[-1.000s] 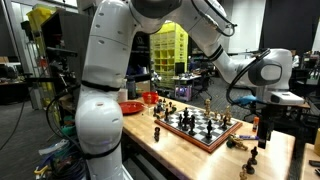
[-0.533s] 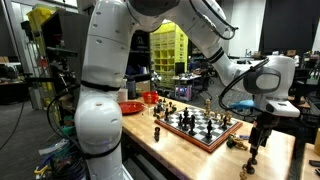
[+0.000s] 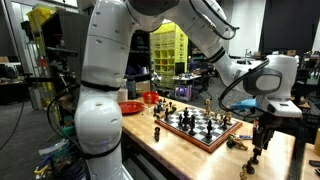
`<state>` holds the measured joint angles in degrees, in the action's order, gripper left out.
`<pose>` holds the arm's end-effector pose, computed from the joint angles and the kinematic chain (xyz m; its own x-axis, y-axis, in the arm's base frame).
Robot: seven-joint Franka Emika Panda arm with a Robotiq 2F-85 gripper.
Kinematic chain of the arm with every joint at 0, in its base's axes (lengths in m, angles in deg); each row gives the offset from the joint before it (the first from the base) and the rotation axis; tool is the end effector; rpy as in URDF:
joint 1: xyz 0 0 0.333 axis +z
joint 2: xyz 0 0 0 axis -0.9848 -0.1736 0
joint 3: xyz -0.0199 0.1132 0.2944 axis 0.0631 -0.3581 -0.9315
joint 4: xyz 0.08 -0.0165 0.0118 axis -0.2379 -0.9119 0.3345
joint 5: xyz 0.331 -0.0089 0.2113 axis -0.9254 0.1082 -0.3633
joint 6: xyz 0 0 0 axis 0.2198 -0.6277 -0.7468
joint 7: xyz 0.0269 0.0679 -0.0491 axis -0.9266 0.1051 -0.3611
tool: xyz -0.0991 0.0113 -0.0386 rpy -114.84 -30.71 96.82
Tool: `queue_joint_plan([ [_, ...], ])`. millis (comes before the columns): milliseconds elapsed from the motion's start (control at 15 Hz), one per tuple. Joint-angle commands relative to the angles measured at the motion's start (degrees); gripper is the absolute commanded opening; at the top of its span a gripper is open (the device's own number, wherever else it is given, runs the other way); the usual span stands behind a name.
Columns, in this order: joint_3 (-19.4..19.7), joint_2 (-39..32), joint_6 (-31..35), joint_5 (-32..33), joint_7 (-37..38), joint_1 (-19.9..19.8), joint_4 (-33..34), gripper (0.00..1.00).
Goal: Pick up the black pawn and place it next to the black bishop
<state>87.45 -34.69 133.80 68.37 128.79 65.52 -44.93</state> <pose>0.4718 -0.3246 0.3123 -0.1292 -0.9916 0.0074 -0.9916 0.1292 -0.0003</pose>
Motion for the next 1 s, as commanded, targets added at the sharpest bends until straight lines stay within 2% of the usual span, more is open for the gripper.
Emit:
queue_joint_plan([
  [0, 0.77, 2.20, 0.89, 1.11, 1.14, -0.49, -1.45, 0.29],
  [267, 1.73, 2.71, 0.26, 2.34, 1.17, -0.50, -1.68, 0.01],
  [600, 2.00, 2.88, -0.01, 4.03, 1.64, -0.16, -1.87, 0.00],
  [667, 2.10, 2.91, 0.09, 4.79, 2.00, -0.03, -1.92, 0.26],
  [733, 2.14, 3.02, -0.06, 5.42, 2.14, 0.03, -2.02, 0.27],
  [933, 2.00, 3.99, -0.28, 7.20, 2.20, 0.08, -3.22, 0.44],
])
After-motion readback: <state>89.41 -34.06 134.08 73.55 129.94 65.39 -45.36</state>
